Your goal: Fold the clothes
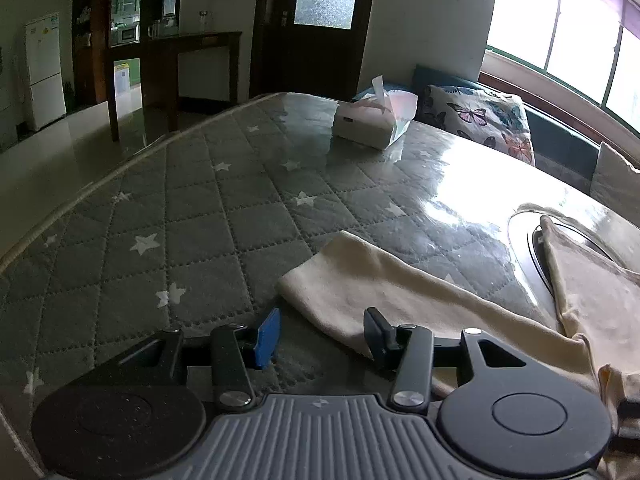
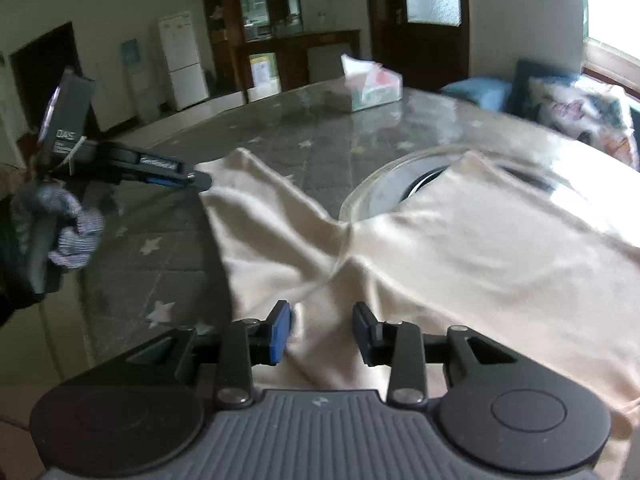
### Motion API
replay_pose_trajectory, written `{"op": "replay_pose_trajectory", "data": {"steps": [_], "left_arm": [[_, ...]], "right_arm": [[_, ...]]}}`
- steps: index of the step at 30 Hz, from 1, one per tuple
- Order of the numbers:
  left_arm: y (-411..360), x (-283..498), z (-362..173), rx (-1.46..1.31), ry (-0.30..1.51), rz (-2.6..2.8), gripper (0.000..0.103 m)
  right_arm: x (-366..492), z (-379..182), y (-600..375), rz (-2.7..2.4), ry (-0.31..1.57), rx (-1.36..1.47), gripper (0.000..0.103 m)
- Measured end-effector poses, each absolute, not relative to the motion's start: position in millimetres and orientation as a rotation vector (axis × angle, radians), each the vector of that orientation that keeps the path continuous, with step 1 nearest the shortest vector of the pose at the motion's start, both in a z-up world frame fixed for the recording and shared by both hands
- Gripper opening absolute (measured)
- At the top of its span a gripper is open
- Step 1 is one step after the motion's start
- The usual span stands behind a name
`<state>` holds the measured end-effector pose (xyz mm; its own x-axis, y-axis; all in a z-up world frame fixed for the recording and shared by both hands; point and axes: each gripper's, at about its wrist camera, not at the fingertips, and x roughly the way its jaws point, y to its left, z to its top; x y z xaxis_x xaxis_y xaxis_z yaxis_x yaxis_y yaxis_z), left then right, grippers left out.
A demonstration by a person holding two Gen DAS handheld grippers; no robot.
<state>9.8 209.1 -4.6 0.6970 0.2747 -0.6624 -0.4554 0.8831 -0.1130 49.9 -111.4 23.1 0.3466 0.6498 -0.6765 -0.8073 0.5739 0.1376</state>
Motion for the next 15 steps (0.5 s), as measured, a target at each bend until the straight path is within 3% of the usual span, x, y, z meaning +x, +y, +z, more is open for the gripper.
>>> {"op": "replay_pose_trajectory", "data": {"steps": [7, 9, 11, 15], "left_arm": [[212.1, 14.8, -5.4, -0.29, 0.676, 0.431, 0.045], [213.0, 17.3, -5.9, -0.289, 0.67, 0.429, 0.017], [215.1, 19.1, -5.4, -0.304, 0.663, 0.427, 0.008], [203.7, 16.5, 11.1, -0.312, 0.615, 0.378, 0.005]], "right_arm": [[29.7, 33.2, -111.7, 1.026, 0.712, -0.296, 0.034], [30.3, 38.1, -118.8, 1.003, 0.702, -0.287, 0.034], [31.0, 43.5, -127.6, 0.974, 0.691, -0.276, 0.034], [32.2, 52.7, -147.5, 0.916, 0.672, -0.253, 0.034]]}}
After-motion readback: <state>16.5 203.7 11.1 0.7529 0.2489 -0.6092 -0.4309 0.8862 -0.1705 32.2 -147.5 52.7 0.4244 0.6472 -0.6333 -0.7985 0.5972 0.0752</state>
